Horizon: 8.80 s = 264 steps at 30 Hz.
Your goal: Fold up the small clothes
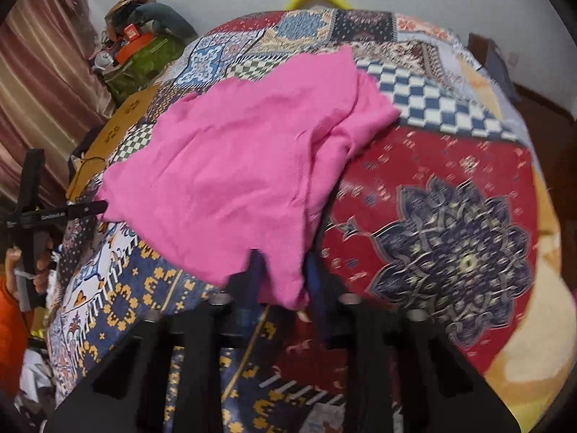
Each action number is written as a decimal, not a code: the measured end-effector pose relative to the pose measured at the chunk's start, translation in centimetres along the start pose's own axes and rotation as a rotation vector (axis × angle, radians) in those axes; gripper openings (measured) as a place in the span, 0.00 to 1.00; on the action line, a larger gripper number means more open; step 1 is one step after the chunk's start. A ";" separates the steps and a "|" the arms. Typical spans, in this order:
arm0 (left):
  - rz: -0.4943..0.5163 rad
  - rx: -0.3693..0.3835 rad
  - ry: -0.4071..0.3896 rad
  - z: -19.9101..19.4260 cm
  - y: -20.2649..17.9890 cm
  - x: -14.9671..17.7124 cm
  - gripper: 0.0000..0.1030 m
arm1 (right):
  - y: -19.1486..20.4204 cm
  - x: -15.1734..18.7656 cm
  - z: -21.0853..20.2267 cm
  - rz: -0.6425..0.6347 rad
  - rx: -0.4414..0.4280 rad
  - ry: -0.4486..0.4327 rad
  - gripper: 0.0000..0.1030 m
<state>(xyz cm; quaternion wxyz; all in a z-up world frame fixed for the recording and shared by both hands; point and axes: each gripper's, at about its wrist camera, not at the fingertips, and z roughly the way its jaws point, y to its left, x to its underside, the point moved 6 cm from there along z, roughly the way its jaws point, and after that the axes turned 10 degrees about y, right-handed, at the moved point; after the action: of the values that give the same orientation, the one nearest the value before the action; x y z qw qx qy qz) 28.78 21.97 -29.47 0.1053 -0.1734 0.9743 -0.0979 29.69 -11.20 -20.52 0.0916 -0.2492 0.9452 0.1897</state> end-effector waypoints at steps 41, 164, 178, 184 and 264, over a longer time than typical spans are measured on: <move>0.123 -0.138 -0.137 -8.4 2.2 6.0 0.28 | -2.0 3.8 -6.4 -0.008 0.098 -0.084 0.21; -0.109 0.081 0.019 -0.9 0.8 3.6 0.60 | -2.0 4.6 -3.9 -0.027 0.115 -0.058 0.40; -0.064 0.110 0.022 1.3 -1.9 -1.3 0.19 | -1.9 2.8 -2.7 -0.023 0.105 -0.063 0.47; 0.040 -0.007 -0.046 -0.8 -4.9 -2.6 0.11 | -2.2 3.0 -3.2 -0.017 0.097 -0.082 0.47; 0.119 -0.018 0.060 -3.1 -6.2 7.9 0.17 | 1.1 4.2 -7.4 -0.091 0.051 -0.150 0.52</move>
<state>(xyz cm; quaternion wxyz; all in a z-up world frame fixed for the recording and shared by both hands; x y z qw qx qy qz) 22.76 13.86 -26.48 0.0803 -0.1132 0.9864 -0.0877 24.94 -15.18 -14.60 0.1771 -0.2744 0.9280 0.1793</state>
